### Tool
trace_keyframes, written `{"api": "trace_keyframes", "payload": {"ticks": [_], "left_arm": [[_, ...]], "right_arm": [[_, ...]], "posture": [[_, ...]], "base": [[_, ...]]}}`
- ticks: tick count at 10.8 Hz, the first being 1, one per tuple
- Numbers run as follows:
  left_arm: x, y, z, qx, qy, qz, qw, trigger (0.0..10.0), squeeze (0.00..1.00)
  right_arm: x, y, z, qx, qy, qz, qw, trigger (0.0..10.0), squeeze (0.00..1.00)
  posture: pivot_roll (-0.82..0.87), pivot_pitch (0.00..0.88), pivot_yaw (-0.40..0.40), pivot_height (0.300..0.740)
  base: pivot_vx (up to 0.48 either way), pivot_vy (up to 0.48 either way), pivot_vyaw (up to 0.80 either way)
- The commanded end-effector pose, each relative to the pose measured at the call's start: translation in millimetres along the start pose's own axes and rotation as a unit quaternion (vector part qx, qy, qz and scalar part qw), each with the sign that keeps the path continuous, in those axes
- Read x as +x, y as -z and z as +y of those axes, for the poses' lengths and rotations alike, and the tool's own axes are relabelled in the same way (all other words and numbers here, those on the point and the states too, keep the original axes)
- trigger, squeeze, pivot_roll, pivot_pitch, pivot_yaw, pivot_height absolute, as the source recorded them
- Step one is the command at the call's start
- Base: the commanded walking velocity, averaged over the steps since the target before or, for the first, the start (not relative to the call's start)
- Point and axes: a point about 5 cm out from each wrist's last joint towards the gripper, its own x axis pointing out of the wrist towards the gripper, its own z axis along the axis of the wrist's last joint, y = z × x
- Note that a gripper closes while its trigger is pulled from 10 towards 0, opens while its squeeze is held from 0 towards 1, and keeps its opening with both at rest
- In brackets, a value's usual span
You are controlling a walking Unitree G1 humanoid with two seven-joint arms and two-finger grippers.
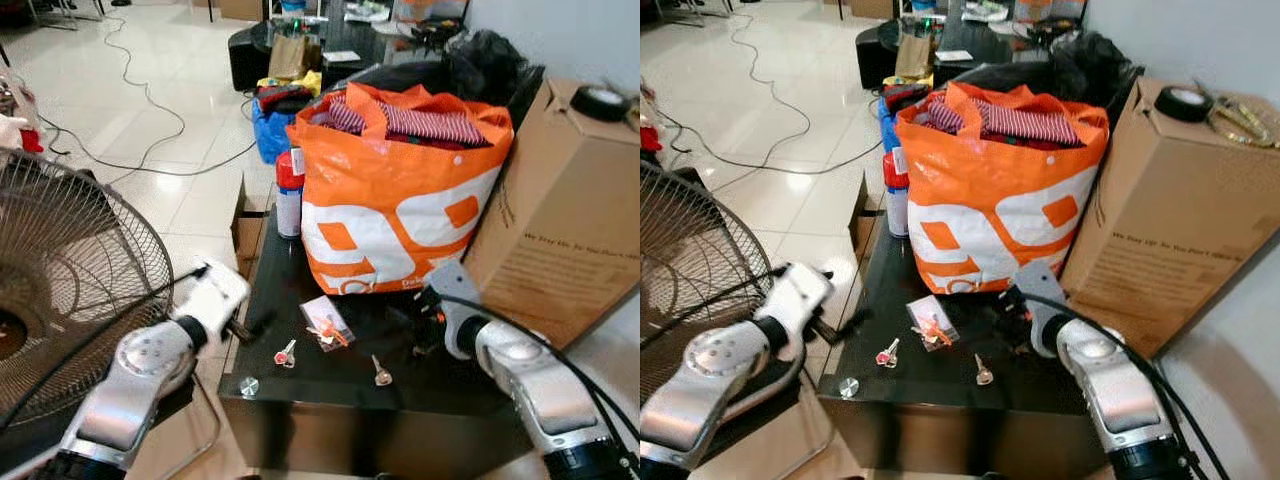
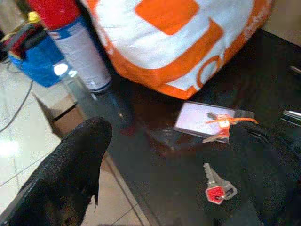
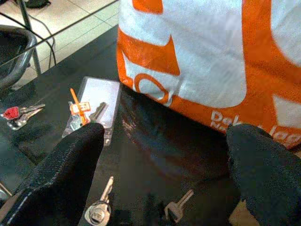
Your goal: Hang keys on a hook
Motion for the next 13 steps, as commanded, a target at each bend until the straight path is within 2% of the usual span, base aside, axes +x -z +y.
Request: {"api": "trace_keyframes", "payload": {"ticks": [1,3,6,7,9,10,11,12,13], "left_arm": [[2.9,-3,-6.0,0.014,0.038,0.0,0.999,10.0,0.9],[4.2,1,-12.2,0.027,0.064,0.008,0.998,10.0,0.9],[3.0,6,-23.7,0.015,0.083,0.007,0.996,10.0,0.89],[3.5,7,-23.9,0.002,0.08,0.004,0.997,10.0,0.89],[0.2,10,-16.4,0.01,0.077,0.016,0.997,10.0,0.89],[-2.7,10,-14.2,0.0,0.081,0.012,0.997,10.0,0.86],[-4.5,11,-12.6,0.008,0.086,0.019,0.996,10.0,0.84],[-6.7,13,-25.5,0.003,0.157,0.031,0.987,10.0,0.13],[-6.7,12,-28.9,0.005,0.173,0.032,0.984,10.0,0.13]], "right_arm": [[3.3,9,-3.3,0.016,0.017,0.011,1.0,10.0,1.0],[9.4,16,4.0,0.018,0.009,0.021,1.0,10.0,1.0],[10.2,28,9.9,0.039,0.005,0.026,0.999,10.0,1.0],[14.9,36,13.1,0.041,0.004,0.039,0.998,10.0,1.0],[34.1,43,27.4,0.037,-0.013,0.056,0.998,10.0,1.0],[39.8,42,32.0,0.055,-0.002,0.054,0.997,10.0,1.0],[44.3,43,31.8,0.053,0.011,0.056,0.997,10.0,1.0],[49.4,50,21.3,0.053,0.053,0.055,0.996,10.0,0.0],[48.7,50,18.0,0.052,0.057,0.053,0.996,10.0,0.0]], "posture": [[-0.1,0.0,0.014,0.74],[-0.12,0.0,0.026,0.74],[-0.1,0.0,0.0,0.74],[-0.08,0.0,-0.018,0.74],[-0.03,0.0,-0.012,0.74],[-0.03,0.0,-0.015,0.74],[-0.03,0.0,-0.013,0.74],[-0.06,0.0,0.029,0.74],[-0.07,0.0,0.036,0.74]], "base": [[0.0,0.0,0.0],[0.0,0.0,0.0],[0.0,0.0,0.0],[0.0,0.0,0.0],[0.0,0.0,0.0],[0.0,0.0,0.0],[0.0,0.0,0.0],[0.0,0.0,0.0],[0.0,0.0,0.0]]}}
